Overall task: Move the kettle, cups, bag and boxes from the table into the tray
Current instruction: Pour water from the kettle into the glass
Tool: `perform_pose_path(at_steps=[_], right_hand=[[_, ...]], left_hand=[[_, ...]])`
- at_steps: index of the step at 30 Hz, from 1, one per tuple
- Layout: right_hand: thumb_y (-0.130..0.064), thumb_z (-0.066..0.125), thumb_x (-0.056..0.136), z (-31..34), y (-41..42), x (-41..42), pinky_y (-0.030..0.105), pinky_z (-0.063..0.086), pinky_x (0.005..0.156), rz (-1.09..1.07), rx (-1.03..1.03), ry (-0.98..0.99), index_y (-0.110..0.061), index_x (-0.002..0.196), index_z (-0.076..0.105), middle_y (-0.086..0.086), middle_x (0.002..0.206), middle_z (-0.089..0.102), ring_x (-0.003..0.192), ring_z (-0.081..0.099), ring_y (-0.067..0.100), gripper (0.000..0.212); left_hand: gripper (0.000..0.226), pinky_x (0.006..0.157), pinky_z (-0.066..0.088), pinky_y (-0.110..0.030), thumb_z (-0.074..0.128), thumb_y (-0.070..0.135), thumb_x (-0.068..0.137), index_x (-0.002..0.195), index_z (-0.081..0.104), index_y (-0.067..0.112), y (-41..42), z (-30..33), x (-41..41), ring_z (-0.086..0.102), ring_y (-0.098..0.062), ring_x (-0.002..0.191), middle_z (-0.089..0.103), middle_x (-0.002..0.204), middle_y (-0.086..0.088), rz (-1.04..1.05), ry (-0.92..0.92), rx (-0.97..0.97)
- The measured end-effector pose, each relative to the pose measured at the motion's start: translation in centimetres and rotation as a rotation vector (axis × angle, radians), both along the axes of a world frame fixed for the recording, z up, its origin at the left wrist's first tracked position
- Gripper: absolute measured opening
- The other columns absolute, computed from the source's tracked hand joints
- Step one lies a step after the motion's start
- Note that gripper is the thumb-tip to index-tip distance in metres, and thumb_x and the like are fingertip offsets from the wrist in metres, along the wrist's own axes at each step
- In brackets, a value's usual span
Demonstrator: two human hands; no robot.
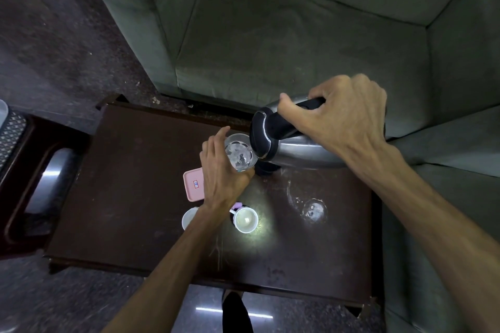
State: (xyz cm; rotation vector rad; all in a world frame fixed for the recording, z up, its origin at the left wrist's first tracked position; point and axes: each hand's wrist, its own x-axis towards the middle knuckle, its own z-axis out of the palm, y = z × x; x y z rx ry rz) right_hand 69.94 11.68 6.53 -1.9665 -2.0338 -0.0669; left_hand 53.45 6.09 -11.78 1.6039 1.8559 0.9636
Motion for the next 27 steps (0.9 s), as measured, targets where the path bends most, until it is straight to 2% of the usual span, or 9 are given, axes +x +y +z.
perform_pose_path(at_steps=[8,18,22,27], right_hand=[[-0.065,0.054,0.08,0.1,0.2,-0.4,0.027,0.032,0.05,0.021,-0.029,0.005,-0.008,0.046,0.05,0.002,0.038,0.037,0.042,0.039,0.02,0.066],[-0.064,0.056,0.079,-0.2,0.1,-0.9,0.022,0.021,0.048,0.012,-0.019,0.019,-0.008,0.045,0.048,-0.004,0.035,0.023,0.038,0.025,0.011,0.066],[-0.062,0.058,0.079,-0.2,0.0,-1.1,0.02,0.019,0.047,0.013,-0.002,0.022,-0.01,0.043,0.04,-0.005,0.035,0.018,0.037,0.019,0.008,0.065],[-0.063,0.057,0.08,-0.5,0.1,-1.1,0.022,0.025,0.047,0.03,-0.017,0.024,-0.009,0.045,0.048,-0.003,0.036,0.028,0.039,0.029,0.015,0.065]], left_hand=[[0.093,0.096,0.045,-0.043,0.091,0.023,0.061,0.141,0.048,0.009,0.1,-0.4,-0.3,0.052,-0.025,0.112,0.059,0.125,-0.006,0.004,0.011,0.013],[0.098,0.096,0.046,-0.041,0.092,0.025,0.057,0.143,0.044,0.014,0.1,-1.0,-0.8,0.049,-0.02,0.112,0.057,0.125,-0.002,0.01,0.022,0.01],[0.1,0.096,0.044,-0.038,0.092,0.024,0.054,0.142,0.045,0.014,0.2,-1.3,-0.9,0.05,-0.021,0.113,0.057,0.125,-0.001,0.012,0.025,0.015],[0.101,0.097,0.039,-0.032,0.093,0.025,0.054,0.142,0.044,0.015,0.1,-1.6,-1.1,0.05,-0.021,0.113,0.057,0.126,-0.002,0.011,0.025,0.019]])
